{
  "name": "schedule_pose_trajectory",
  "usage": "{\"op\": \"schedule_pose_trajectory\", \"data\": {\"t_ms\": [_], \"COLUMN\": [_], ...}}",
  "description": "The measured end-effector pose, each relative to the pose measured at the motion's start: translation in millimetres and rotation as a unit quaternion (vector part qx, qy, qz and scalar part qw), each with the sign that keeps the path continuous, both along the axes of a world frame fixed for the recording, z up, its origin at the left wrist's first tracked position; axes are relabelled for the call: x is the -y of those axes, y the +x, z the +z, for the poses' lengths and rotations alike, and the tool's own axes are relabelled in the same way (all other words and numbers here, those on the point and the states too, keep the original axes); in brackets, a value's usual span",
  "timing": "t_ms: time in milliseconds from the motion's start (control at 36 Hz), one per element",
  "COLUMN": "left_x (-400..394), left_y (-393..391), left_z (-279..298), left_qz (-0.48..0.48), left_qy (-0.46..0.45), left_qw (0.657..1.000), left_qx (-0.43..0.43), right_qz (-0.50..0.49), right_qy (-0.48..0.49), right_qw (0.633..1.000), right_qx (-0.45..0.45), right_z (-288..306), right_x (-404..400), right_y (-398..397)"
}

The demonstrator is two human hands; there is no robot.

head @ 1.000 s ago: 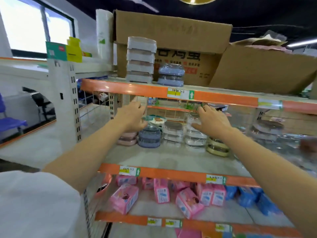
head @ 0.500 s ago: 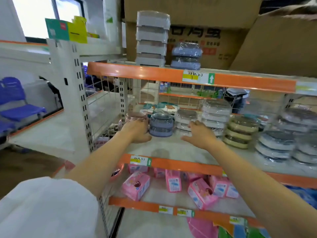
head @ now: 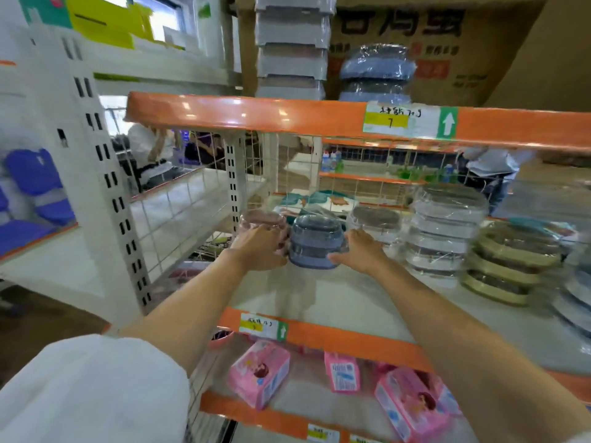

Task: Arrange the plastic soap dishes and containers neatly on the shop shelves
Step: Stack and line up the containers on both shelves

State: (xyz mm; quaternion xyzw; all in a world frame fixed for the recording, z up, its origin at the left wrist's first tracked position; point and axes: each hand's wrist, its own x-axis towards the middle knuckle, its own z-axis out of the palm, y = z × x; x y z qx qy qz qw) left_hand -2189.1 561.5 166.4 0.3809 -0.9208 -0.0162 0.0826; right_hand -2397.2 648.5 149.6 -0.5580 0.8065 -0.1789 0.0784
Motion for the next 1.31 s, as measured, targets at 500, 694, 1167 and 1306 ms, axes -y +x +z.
{"op": "schedule_pose_trajectory", "data": {"t_ms": [500,694,1167,1306], "left_x": [48,52,44,42], "left_y": [-30,-24,-35,-62], "left_z": [-36,-42,-51,-51], "left_qz": [0.024,0.027,-0.002,-0.035], "left_qy": [0.011,0.027,0.072,0.039], "left_qw": [1.000,0.999,0.997,0.997], "left_qx": [0.009,0.020,-0.013,-0.050], "right_qz": [0.061,0.042,0.039,0.003], "right_qy": [0.080,0.134,0.089,0.093], "right_qw": [0.995,0.988,0.995,0.996], "right_qx": [-0.023,-0.062,-0.012,0.015], "right_z": [1,1,-12,-18], "right_x": [111,111,26,-6], "right_y": [-26,-25,-41,-68]}}
